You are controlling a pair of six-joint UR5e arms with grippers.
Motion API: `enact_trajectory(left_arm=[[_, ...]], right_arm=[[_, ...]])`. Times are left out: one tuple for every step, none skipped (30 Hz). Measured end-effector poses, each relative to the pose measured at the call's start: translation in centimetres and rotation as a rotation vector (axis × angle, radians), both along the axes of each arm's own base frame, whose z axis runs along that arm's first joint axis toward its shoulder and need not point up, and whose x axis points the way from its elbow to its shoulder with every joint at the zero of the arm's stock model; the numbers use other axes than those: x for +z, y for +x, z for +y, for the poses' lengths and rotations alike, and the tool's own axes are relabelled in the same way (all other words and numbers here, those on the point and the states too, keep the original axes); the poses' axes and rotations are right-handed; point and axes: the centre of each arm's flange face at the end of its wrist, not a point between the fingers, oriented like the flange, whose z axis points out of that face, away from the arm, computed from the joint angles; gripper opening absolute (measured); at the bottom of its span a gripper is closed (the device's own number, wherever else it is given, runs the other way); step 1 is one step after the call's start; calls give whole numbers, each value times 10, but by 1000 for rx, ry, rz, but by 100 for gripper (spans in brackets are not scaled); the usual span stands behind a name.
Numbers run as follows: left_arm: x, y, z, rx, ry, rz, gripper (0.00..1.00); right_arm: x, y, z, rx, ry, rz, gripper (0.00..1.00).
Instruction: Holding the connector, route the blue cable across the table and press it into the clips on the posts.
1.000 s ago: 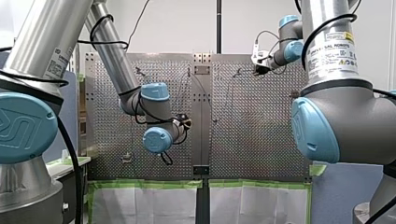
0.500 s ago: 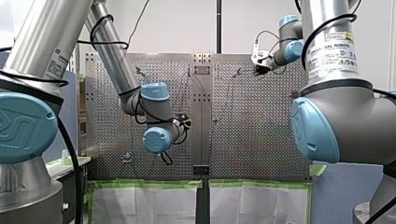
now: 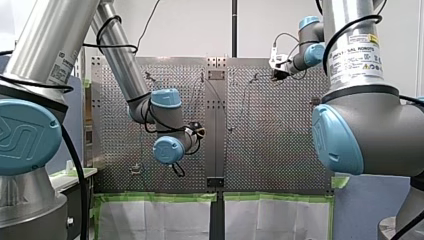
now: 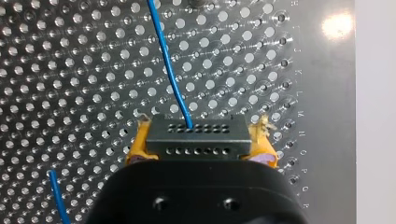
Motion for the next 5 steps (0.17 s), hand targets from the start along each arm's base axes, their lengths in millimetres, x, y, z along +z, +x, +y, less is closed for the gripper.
enact_trajectory(left_arm=[[0,0,0,0,0,0,100],[0,0,0,0,0,0,100],[0,0,0,0,0,0,100],[0,0,0,0,0,0,100],[0,0,0,0,0,0,100]], right_arm=[[0,0,0,0,0,0,0],[0,0,0,0,0,0,0],[0,0,0,0,0,0,0],[0,0,0,0,0,0,0],[0,0,0,0,0,0,0]])
